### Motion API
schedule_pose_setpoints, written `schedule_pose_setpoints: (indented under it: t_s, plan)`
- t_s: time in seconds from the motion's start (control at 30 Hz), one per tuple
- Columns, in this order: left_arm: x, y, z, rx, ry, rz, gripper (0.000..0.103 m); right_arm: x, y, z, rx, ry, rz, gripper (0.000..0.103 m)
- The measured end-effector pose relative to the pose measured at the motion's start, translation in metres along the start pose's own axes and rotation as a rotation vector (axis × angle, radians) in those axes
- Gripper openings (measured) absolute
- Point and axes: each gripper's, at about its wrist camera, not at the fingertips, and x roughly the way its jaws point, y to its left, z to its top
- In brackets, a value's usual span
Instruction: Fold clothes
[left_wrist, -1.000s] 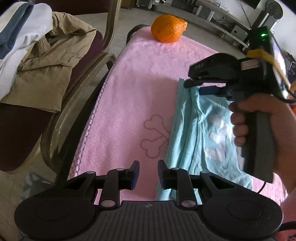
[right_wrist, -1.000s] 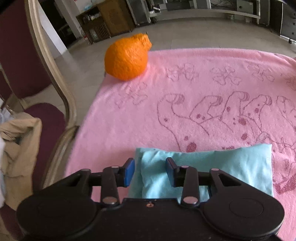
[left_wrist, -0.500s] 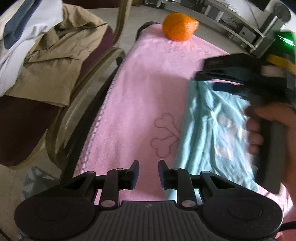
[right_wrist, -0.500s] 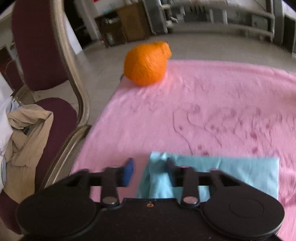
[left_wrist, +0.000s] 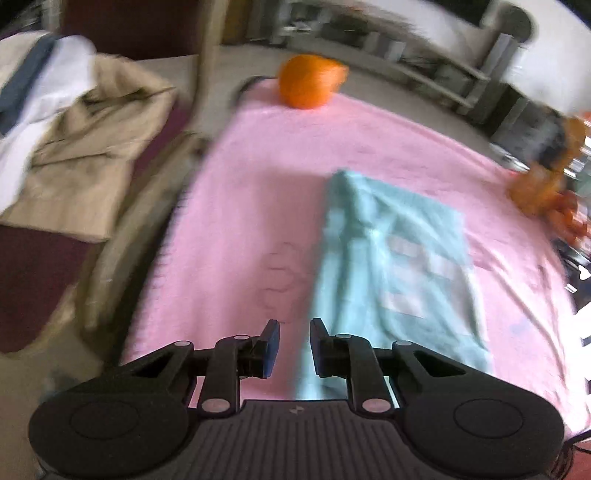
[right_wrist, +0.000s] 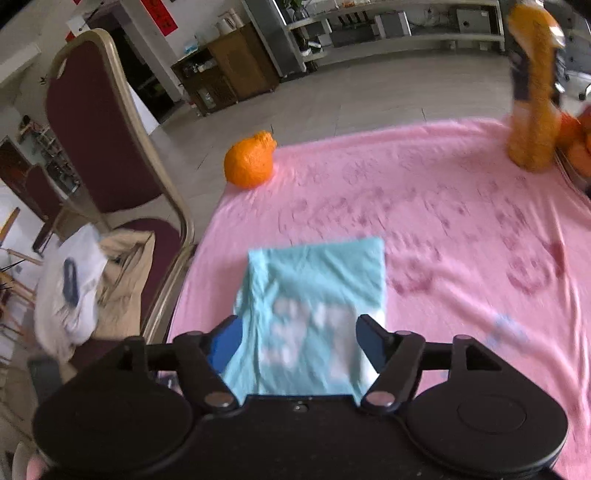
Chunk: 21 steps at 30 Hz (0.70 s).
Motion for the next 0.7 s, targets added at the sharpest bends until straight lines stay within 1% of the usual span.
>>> schedule_pose_setpoints:
  t_s: [0.07,0.1,0.17,0.2,0.33,0.4,0.43,0.47,0.53,0.6,0.63,0.67,0.7]
  plan:
    - [0.007,-0.014,-0.006,0.045,0.03,-0.043,0.016,0.005,-0.014,-0.014,0.037,0.031,0.038,0.068]
    - [0.009,-0.017,-0.008,0.067,0.041,-0.037,0.015,0.012,-0.02,-0.02,0.052,0.046,0.051,0.067]
    - [0.014,-0.023,-0.011,0.111,0.06,-0.014,0.011,0.031,-0.031,-0.032,0.07,0.071,0.095,0.037]
    - [0.017,-0.025,-0.013,0.133,0.069,-0.003,0.007,0.043,-0.035,-0.037,0.071,0.092,0.125,0.019]
    - [0.027,-0.036,-0.021,0.221,0.107,0.041,0.007,0.073,-0.052,-0.063,0.073,0.067,0.257,0.018]
    - [0.032,-0.041,-0.024,0.265,0.125,0.064,0.008,0.094,-0.061,-0.074,0.068,0.117,0.202,0.018]
    - [0.035,-0.043,-0.026,0.287,0.135,0.075,0.009,0.098,-0.062,-0.077,0.054,0.134,0.192,0.01]
    - [0.034,-0.04,-0.027,0.279,0.136,0.078,0.009,0.1,-0.063,-0.079,0.038,0.15,0.186,0.01]
    - [0.031,-0.034,-0.028,0.256,0.136,0.077,0.01,0.095,-0.055,-0.078,-0.066,0.216,0.177,0.011]
    - [0.024,-0.03,-0.025,0.239,0.126,0.064,0.009,0.085,-0.051,-0.084,-0.146,0.263,0.156,0.01]
    - [0.02,-0.028,-0.024,0.231,0.12,0.057,0.009,0.079,-0.052,-0.087,-0.147,0.274,0.137,0.011]
    - [0.012,-0.027,-0.022,0.222,0.093,0.026,0.009,0.072,-0.053,-0.089,-0.14,0.282,0.117,0.011]
    - [0.003,-0.026,-0.02,0.212,0.062,-0.01,0.009,0.061,-0.054,-0.086,-0.127,0.258,0.12,0.013]
